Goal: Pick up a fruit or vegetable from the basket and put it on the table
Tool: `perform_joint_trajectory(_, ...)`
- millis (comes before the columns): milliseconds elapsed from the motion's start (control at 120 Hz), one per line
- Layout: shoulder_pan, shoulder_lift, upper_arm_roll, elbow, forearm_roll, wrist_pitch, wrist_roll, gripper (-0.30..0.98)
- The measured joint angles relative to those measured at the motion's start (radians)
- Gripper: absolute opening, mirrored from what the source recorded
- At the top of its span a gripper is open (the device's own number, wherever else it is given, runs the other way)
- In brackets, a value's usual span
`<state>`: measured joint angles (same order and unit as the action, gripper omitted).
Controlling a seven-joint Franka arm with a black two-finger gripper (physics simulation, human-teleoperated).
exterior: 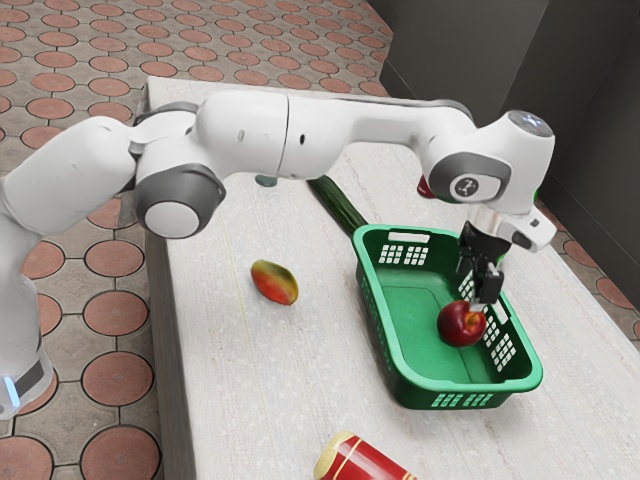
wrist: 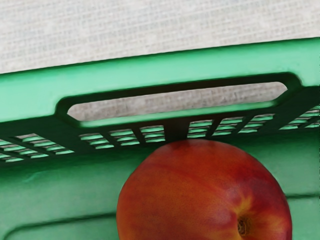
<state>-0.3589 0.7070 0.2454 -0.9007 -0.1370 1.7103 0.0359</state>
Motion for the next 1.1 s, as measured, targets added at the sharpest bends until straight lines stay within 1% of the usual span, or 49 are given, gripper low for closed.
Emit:
perform_joint_trajectory(383, -0.005, 0.006, 0.000, -0.011, -0.013, 0.007, 0.001, 0.69)
perform_joint_trajectory(750, -0.004, 0.047, -0.004, -0.001, -0.021, 0.017, -0.002, 0.69)
perform_joint_trajectory(1000, 0.001, 0.099, -0.005, 0.022, -0.023, 0.030, -0.004, 0.69)
perform_joint_trajectory(1033, 0.002, 0.101, -0.005, 0.023, -0.024, 0.030, -0.005, 0.67)
perform_joint_trajectory(1100, 0.003, 0.104, -0.006, 0.024, -0.023, 0.031, -0.005, 0.60)
